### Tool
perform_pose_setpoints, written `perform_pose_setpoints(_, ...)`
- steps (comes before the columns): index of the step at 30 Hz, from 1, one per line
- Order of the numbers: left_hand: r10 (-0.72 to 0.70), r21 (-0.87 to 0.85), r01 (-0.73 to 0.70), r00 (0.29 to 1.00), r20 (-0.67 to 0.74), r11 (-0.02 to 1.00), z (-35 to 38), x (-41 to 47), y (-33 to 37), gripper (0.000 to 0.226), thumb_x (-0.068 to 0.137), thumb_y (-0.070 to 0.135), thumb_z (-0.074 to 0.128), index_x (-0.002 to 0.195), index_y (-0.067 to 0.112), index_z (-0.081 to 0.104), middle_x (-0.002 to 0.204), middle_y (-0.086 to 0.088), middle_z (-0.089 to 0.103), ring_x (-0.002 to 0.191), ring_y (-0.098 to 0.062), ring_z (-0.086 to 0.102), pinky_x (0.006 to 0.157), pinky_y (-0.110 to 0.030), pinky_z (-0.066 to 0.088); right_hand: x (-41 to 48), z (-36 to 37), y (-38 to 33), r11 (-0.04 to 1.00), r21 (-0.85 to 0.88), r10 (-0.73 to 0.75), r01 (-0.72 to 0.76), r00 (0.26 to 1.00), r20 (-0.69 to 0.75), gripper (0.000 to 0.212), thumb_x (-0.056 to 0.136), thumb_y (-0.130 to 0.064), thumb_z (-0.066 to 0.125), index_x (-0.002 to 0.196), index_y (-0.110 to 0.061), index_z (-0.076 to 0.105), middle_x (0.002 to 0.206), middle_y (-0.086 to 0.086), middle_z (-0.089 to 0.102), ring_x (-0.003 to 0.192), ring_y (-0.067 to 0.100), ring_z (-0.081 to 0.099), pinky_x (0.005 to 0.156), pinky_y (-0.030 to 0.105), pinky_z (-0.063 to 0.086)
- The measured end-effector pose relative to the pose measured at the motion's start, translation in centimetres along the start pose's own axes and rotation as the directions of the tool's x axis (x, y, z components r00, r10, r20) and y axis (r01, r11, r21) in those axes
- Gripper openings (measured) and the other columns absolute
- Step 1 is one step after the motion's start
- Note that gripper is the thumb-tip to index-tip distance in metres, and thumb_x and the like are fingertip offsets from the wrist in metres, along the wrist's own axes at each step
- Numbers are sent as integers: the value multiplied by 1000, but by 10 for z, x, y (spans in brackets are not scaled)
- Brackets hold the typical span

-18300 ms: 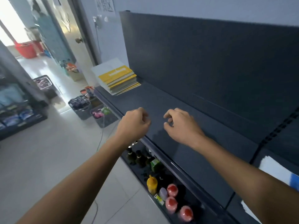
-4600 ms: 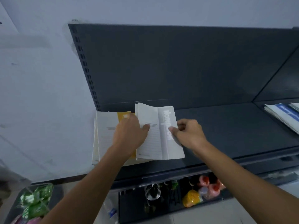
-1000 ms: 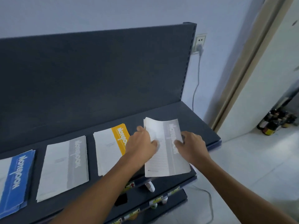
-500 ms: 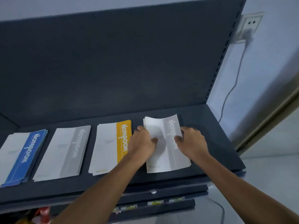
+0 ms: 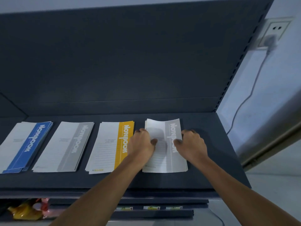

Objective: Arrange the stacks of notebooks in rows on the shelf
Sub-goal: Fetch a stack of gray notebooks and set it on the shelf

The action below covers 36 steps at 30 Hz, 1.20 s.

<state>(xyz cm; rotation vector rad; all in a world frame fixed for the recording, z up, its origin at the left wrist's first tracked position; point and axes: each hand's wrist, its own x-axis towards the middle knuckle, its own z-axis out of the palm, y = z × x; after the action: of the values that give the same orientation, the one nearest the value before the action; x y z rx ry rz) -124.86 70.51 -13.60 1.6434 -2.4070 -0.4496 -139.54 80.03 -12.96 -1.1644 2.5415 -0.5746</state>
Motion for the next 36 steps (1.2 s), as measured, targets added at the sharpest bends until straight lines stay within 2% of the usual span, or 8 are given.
perform_pose_setpoints(8, 0, 77, 2, 1000, -17, 997, -3, -4, -1, 53, 94, 47, 64, 127, 7, 55, 114, -9, 65, 99, -25, 65, 72, -31, 54, 0, 3, -4, 998, -63, -8, 7, 1000, -10, 27, 89, -30, 57, 71, -15, 44, 82, 2, 53, 60, 17, 48, 47, 27, 31)
perform_pose_setpoints(14, 50, 125, -42, 997, -59, 991, -11, -5, -3, 56, 94, 47, 64, 131, 5, 52, 125, -11, 61, 115, -27, 59, 82, -33, 54, -4, 0, -9, 988, -151, -23, 19, 999, -29, 25, 91, -35, 55, 78, -14, 50, 89, 3, 54, 64, 19, 52, 50, 27, 34)
perform_pose_setpoints(16, 64, 100, -56, 995, -80, 993, -19, -5, -8, 51, 95, 43, 63, 128, 6, 53, 124, -11, 60, 114, -28, 58, 78, -33, 52, -4, -4, -13, 983, -180, -44, 32, 997, -59, 25, 92, -37, 56, 83, -14, 52, 94, 3, 56, 66, 20, 52, 52, 28, 36)
perform_pose_setpoints(19, 80, 76, -72, 991, -107, 994, -36, -4, -23, 43, 96, 37, 59, 126, 7, 53, 120, -9, 61, 110, -28, 58, 72, -33, 44, -3, -9, -27, 977, -199, -94, 74, 991, -91, 27, 93, -38, 56, 104, -14, 60, 103, 3, 59, 69, 23, 49, 56, 30, 36)
perform_pose_setpoints(23, 88, 43, -82, 985, -152, 996, -61, -6, -52, 36, 97, 36, 58, 123, 11, 56, 117, -6, 64, 105, -26, 61, 73, -34, 50, -5, -5, -62, 966, -146, -227, 214, 970, -84, 29, 93, -32, 55, 116, -15, 62, 109, 3, 59, 74, 22, 53, 59, 30, 41)
perform_pose_setpoints(27, 40, 39, -34, 984, -176, 999, -90, -14, -87, 39, 97, 42, 57, 126, 17, 57, 119, -1, 66, 103, -22, 65, 81, -35, 57, -10, 12, -114, 918, -78, -391, 389, 920, -12, 30, 95, -32, 55, 120, -17, 60, 118, 3, 59, 96, 25, 65, 75, 37, 54)
perform_pose_setpoints(31, -40, 31, 47, 982, -184, 998, -121, -32, -136, 31, 95, 37, 56, 116, 14, 59, 104, -3, 66, 91, -25, 65, 75, -38, 54, -24, 41, -174, 841, -53, -535, 539, 842, 68, 34, 96, -34, 53, 126, -20, 57, 125, 2, 56, 104, 28, 63, 79, 37, 52)
perform_pose_setpoints(36, -222, 45, 235, 956, -193, 971, -164, -66, -214, 37, 96, 40, 52, 124, 15, 58, 114, -1, 63, 93, -25, 64, 78, -44, 57, -54, 81, -257, 712, -1, -694, 703, 703, 159, 33, 96, -33, 50, 126, -21, 57, 129, 2, 54, 106, 30, 61, 79, 38, 49)
